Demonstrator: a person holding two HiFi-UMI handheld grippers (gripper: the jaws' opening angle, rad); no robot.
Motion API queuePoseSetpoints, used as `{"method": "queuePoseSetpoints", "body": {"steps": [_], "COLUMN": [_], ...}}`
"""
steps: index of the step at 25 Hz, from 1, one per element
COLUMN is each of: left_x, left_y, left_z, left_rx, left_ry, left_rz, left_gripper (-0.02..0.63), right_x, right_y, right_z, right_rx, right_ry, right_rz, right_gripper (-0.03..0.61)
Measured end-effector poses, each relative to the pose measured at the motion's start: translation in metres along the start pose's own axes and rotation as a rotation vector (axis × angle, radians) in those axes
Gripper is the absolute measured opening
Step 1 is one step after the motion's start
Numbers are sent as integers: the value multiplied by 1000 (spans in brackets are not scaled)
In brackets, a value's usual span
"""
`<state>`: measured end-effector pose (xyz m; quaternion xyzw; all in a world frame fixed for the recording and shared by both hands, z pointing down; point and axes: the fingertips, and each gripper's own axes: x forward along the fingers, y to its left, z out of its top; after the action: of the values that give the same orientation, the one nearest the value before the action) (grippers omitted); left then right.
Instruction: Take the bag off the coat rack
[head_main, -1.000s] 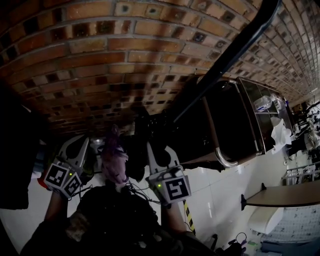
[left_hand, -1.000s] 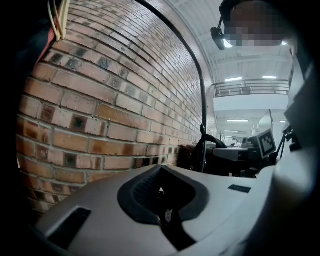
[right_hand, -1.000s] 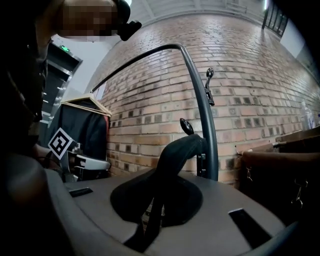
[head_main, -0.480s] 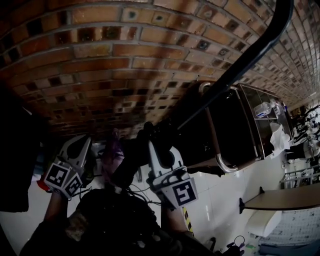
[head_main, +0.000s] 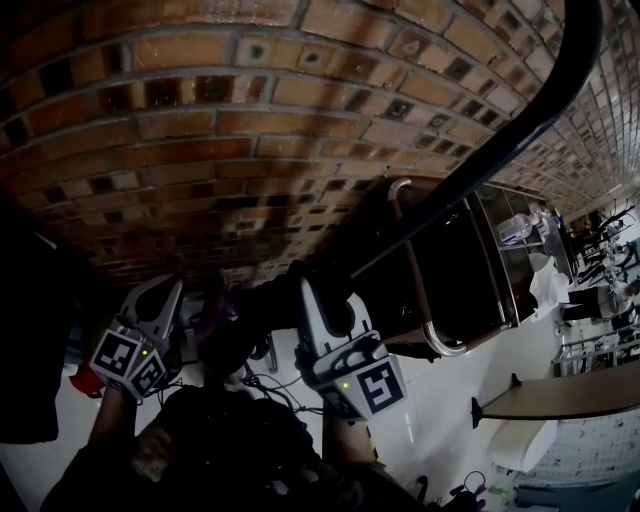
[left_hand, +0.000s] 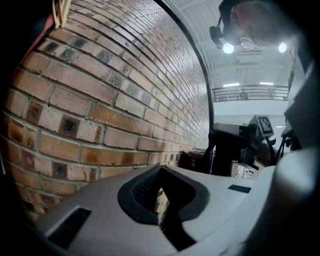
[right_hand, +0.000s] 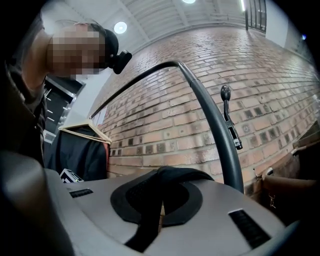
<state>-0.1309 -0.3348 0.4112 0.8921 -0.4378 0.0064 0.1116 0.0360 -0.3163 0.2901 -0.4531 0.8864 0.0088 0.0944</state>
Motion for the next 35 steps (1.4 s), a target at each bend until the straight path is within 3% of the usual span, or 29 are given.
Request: {"method": "queuePoseSetpoints", "body": {"steps": [6, 12, 19, 25, 35], "left_x": [7, 18, 25, 16, -9], "left_y": [12, 20, 16, 19, 32], "left_z": [7, 7, 19, 27, 11], "left_rx": [-16, -32, -29, -30, -27], "left_ry": [-4, 6, 19, 9, -2], "left_rz": [5, 10, 3, 22, 51], "left_gripper": [40, 40, 40, 41, 40], "right_x": [2, 3, 22, 48, 32], "right_y": [-6, -16, 2, 42, 53], "right_z": [12, 23, 43, 57, 20], "right_rx": [73, 79, 27, -5, 210], "right_ry": [-15, -43, -25, -45, -54], "right_rz": [-19, -35, 55, 210, 227], "right_gripper": [12, 12, 12, 12, 12]}}
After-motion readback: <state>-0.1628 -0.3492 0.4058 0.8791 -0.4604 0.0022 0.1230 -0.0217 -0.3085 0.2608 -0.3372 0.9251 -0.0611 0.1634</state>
